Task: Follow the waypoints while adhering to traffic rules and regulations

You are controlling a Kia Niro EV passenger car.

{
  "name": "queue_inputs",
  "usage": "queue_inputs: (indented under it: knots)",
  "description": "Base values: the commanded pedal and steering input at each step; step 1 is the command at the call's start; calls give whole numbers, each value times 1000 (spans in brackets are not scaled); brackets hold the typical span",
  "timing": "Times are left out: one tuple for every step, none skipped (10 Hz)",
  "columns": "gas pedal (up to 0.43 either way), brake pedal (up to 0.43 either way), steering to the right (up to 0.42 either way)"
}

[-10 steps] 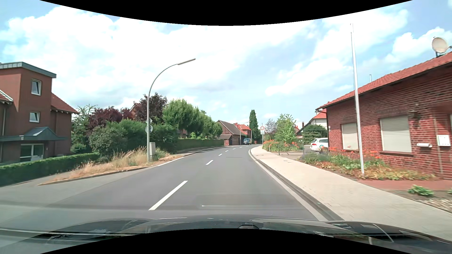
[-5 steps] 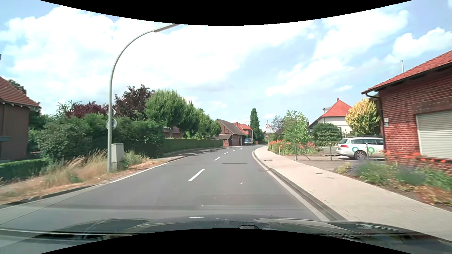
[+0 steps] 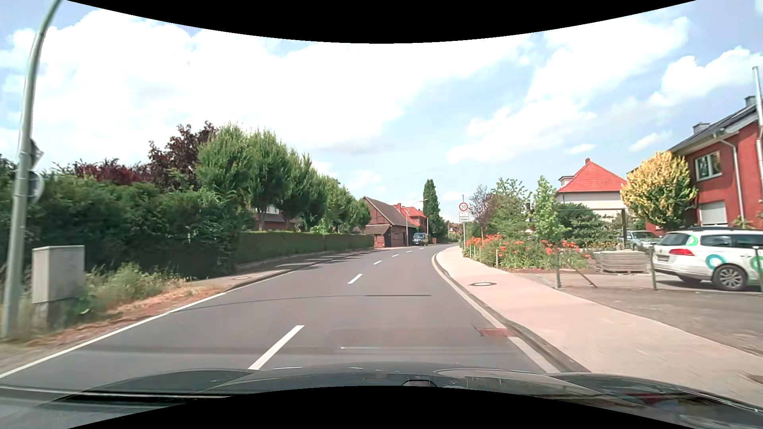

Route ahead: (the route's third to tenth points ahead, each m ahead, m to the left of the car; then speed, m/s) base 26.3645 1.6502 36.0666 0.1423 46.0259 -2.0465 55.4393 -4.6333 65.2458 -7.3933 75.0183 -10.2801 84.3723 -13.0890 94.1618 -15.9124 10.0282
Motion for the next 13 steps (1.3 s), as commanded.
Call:
queue_inputs:
  knots:
    - [59,0,2]
    - [59,0,4]
    - [59,0,8]
    - [59,0,12]
    - [79,0,14]
    - [79,0,17]
    - [79,0,26]
    - [79,0,32]
    - [79,0,31]
    - [79,0,30]
    - [79,0,30]
    - [87,0,29]
    - [87,0,29]
